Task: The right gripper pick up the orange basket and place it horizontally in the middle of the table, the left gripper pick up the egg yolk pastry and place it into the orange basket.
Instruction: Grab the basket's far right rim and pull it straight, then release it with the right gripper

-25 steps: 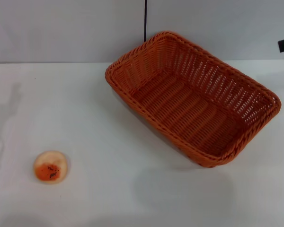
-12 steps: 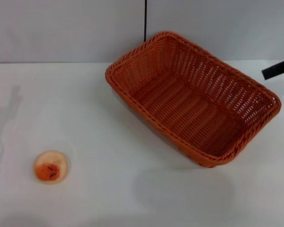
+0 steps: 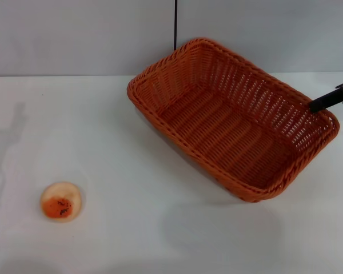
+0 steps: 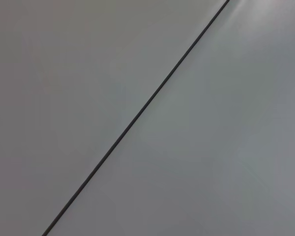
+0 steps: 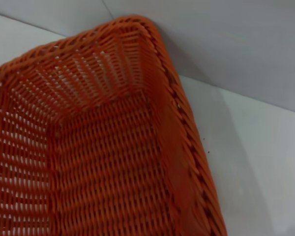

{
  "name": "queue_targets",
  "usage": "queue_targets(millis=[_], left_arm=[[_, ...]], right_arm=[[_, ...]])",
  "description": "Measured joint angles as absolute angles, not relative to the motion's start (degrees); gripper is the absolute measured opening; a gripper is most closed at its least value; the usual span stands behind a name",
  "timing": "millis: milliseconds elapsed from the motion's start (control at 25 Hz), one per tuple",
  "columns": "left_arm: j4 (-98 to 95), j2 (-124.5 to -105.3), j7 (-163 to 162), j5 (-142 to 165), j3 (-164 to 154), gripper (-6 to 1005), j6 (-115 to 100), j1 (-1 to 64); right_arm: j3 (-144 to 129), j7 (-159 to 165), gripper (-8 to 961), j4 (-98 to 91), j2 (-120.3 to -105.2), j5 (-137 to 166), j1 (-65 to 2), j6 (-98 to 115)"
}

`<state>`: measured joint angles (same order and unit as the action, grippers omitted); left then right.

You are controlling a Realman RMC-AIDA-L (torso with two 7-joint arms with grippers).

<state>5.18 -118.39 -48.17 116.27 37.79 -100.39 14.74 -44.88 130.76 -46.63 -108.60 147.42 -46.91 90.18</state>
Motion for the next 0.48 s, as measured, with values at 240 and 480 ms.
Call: queue_targets(millis=[240, 480], left_arm=[[5.2, -118.39, -48.2, 116.3, 37.8, 822, -100.4, 14.8], [5.3, -118.39, -48.2, 116.3, 37.8, 822, -100.4, 15.0]], right_arm=[[-45.6, 130.0, 323, -46.2, -109.81, 147.4, -46.9, 88.3], [-49.0, 129.6, 310, -45.0, -110.05, 148.5, -47.2, 86.8]])
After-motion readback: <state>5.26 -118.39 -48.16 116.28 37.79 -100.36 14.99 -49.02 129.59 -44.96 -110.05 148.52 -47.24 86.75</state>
